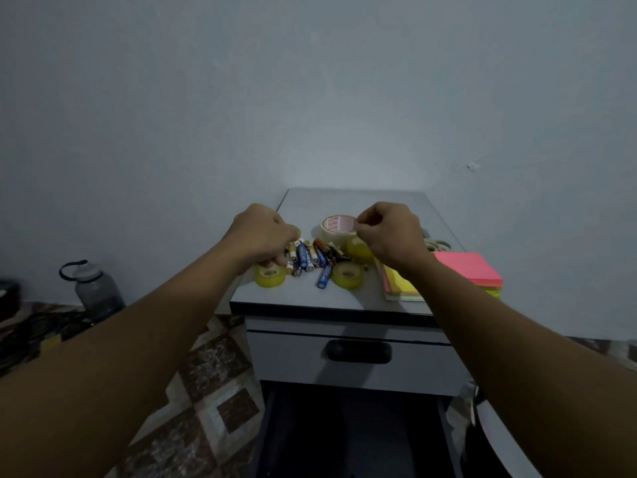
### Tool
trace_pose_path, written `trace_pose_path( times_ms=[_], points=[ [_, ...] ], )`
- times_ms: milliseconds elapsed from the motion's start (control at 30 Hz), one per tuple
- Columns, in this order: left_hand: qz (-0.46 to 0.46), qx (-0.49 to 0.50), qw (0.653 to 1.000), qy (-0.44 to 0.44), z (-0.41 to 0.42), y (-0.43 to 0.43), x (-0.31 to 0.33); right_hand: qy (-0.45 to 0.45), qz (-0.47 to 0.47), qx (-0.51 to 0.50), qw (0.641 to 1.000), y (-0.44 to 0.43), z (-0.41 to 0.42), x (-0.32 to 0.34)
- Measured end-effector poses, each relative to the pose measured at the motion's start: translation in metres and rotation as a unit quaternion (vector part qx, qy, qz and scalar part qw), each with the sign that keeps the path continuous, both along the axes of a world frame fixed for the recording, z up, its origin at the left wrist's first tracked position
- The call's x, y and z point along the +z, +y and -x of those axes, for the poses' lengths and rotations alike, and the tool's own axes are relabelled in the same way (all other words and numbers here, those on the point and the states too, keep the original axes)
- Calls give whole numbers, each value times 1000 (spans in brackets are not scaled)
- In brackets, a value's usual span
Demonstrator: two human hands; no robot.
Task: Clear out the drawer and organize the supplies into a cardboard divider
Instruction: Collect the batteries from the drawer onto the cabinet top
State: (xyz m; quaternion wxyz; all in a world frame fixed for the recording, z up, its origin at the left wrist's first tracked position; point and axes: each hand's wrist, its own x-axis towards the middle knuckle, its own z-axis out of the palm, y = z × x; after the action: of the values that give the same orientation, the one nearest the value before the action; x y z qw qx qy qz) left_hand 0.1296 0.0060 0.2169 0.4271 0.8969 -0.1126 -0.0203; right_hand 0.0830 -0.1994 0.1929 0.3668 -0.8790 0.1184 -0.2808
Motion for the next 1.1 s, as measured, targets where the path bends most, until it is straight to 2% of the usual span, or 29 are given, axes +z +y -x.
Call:
trace_pose_path(
  times_ms=[133, 300, 400, 500, 600, 667, 833, 933, 1100],
  points=[
    [27, -103, 994, -1, 36, 13, 7, -18, -99, 55, 993, -4, 37, 7],
    [36, -192, 980, 40, 78, 28, -11, 48, -173, 171, 969, -2, 103, -1],
    [8, -234, 966, 110, 97, 31, -41, 118, -178, 208, 955, -4, 138, -26],
    [-26, -261, 945, 195, 114, 30, -87, 250, -199, 216, 922, -8, 164, -66],
    [-49, -263, 926, 268, 125, 24, -140, 370, -225, 200, 879, -8, 181, -117],
    [-72, -251, 917, 301, 131, 18, -177, 407, -256, 167, 861, -7, 190, -154],
    [-106, -220, 908, 341, 145, 7, -253, 445, -383, 56, 807, -2, 211, -234],
    [-89, -186, 912, 356, 151, -1, -280, 491, -397, 23, 775, 3, 212, -263],
    [-72, -168, 912, 368, 156, -15, -308, 503, -418, -6, 756, 12, 213, -287]
  ],
)
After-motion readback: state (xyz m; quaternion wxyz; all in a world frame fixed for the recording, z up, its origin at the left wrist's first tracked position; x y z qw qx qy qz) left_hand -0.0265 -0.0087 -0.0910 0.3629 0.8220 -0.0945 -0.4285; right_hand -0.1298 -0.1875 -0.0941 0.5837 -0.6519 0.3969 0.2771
